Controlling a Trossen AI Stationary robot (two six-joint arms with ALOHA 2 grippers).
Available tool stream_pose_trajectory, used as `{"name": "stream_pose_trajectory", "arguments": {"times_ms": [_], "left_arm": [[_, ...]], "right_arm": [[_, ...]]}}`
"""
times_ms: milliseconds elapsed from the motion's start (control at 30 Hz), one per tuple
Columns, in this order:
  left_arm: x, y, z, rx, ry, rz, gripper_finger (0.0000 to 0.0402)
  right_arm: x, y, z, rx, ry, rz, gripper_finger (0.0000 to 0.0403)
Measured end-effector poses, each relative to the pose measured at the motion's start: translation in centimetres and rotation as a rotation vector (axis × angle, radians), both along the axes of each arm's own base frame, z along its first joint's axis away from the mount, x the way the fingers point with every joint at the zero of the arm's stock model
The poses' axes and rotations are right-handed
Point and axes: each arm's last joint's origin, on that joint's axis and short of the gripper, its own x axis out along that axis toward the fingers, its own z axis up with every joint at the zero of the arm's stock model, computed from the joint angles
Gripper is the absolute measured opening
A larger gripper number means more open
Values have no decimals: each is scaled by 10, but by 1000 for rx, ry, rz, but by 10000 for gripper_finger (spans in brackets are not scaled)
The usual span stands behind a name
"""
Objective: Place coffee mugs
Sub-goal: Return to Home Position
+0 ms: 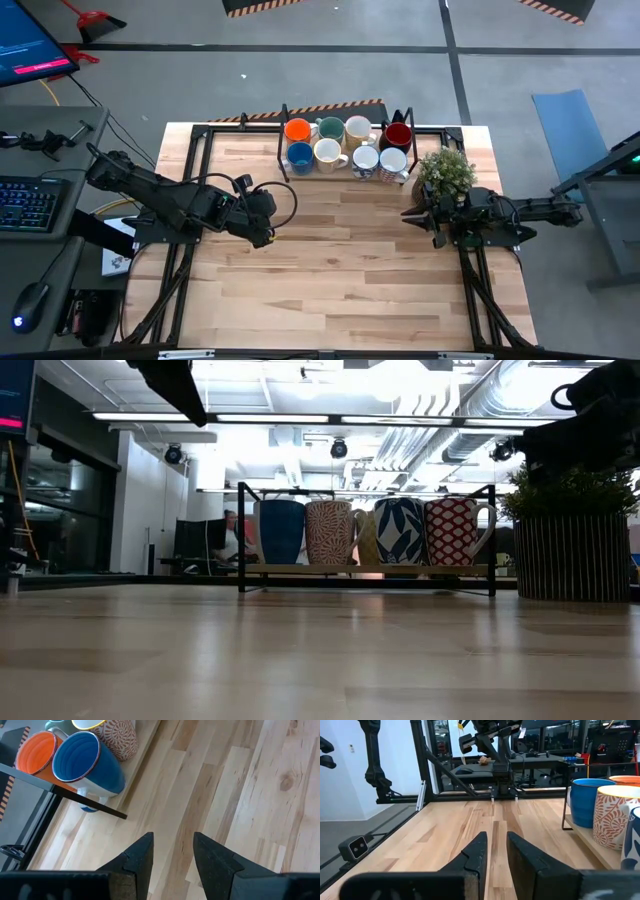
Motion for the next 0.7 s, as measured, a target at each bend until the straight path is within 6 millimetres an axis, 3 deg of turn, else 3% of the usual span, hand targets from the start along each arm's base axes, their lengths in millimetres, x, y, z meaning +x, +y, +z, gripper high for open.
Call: {"name": "stream_pose_trajectory", "arguments": {"times_ms": [433, 700], "left_arm": [[0, 0, 0, 0, 0, 0, 129], [3, 0, 2, 126, 37, -114, 129]], "right_arm": [[0, 0, 0, 0, 0, 0, 59], [0, 0, 0, 0, 0, 0, 59]]}}
